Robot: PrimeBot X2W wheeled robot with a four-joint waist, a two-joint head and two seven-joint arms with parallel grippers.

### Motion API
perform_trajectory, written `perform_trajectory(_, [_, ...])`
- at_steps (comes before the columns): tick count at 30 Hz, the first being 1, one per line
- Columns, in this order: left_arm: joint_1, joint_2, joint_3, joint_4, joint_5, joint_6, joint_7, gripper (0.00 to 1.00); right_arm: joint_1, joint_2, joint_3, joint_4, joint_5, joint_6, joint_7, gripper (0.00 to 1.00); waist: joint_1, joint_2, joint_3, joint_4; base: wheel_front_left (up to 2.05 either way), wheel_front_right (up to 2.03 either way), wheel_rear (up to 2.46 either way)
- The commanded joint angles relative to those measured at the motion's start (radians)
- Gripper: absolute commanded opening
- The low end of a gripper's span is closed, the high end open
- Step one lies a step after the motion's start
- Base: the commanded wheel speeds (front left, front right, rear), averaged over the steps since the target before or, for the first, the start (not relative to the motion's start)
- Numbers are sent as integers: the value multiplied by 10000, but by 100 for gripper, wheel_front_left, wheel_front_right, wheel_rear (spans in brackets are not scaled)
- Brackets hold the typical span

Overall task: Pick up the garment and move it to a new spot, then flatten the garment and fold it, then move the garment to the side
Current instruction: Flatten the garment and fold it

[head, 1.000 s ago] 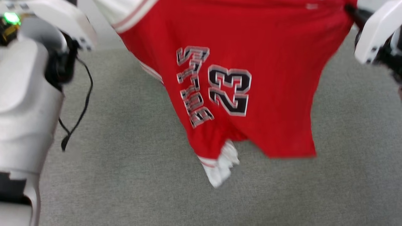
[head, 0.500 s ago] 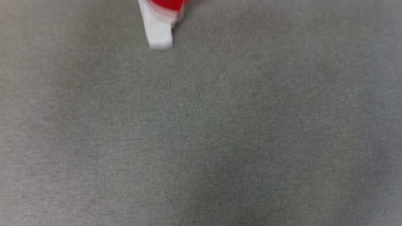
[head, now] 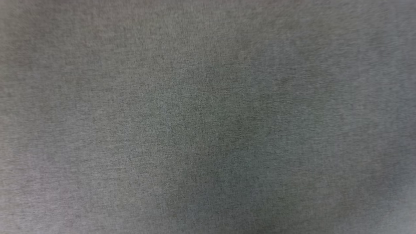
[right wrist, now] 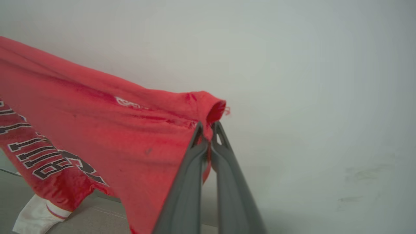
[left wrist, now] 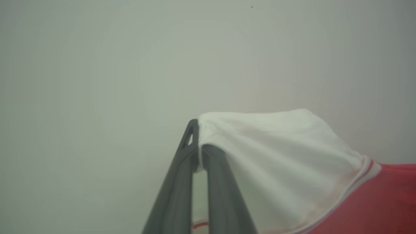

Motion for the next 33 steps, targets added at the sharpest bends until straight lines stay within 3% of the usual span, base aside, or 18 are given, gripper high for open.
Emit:
perform_trajectory(1, [208, 46, 39, -51, -38, 67, 13, 0, -190, -29, 92, 86, 93, -14, -66, 0, -2, 0, 415, 62, 0, 0, 0])
perform_trajectory(11, [1639, -237, 149, 46, -754, -8, 68, 0, 167, -87, 896, 785, 614, -12, -488, 0, -2, 0, 498, 303, 0, 0, 0])
perform_trajectory(17, [4098, -429, 334, 8, -1558, -170, -214, 0, 1777, -277, 1563, 910, 1124, -12, -1005, 0, -2, 0, -834, 548, 0, 0, 0])
perform_trajectory(23, [7630, -452, 456, -437, -2336, -257, -705, 0, 4493, -663, 2085, 525, 1732, -14, -1537, 0, -2, 0, -2554, 859, 0, 0, 0])
perform_trajectory(28, [10705, -320, 592, -1326, -2839, 106, -994, 0, 6880, -959, 2266, -95, 2061, -15, -1797, 0, -2, 0, -3703, 979, 0, 0, 0])
perform_trajectory(33, [13739, -20, 844, -2738, -3329, 835, -1040, 0, 9232, -1153, 1959, -762, 2240, -17, -1892, 0, -2, 0, -4551, 1017, 0, 0, 0])
